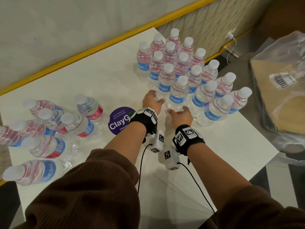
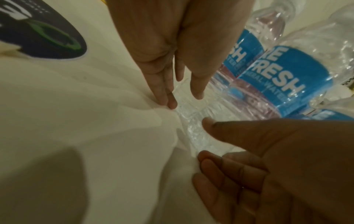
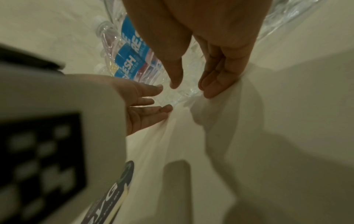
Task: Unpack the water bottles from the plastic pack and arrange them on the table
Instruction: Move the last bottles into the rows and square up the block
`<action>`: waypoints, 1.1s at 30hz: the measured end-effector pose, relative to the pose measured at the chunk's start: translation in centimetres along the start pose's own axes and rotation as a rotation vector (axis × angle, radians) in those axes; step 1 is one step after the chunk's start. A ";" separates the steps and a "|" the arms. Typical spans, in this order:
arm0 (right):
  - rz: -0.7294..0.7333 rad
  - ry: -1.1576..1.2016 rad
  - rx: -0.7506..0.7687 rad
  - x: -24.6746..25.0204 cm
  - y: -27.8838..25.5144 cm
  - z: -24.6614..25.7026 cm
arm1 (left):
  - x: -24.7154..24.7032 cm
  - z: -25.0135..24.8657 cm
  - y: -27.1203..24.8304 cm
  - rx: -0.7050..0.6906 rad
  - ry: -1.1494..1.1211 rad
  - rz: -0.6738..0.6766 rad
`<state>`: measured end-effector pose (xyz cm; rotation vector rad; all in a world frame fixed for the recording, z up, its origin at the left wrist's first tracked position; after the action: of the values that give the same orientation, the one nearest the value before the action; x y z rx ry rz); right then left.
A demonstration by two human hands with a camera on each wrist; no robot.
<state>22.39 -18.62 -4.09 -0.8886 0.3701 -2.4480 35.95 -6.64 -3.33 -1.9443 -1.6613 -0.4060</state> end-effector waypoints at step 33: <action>0.669 -0.589 1.153 -17.9 -37.2 12.1 | 35.0 17.7 -16.1 0.131 -0.149 -0.358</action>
<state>28.53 21.19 10.94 -0.7009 -0.7676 -1.3017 24.95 33.44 5.17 -1.6172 -2.0857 -0.2808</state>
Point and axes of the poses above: each hand's wrist, its own y-axis towards the middle knuckle, its own x-axis out of the back of the hand, z = x × y, the point moved 10 cm from there along y, towards the middle knuckle, and after that the axes turned 10 degrees about -z, right-handed, at the moved point
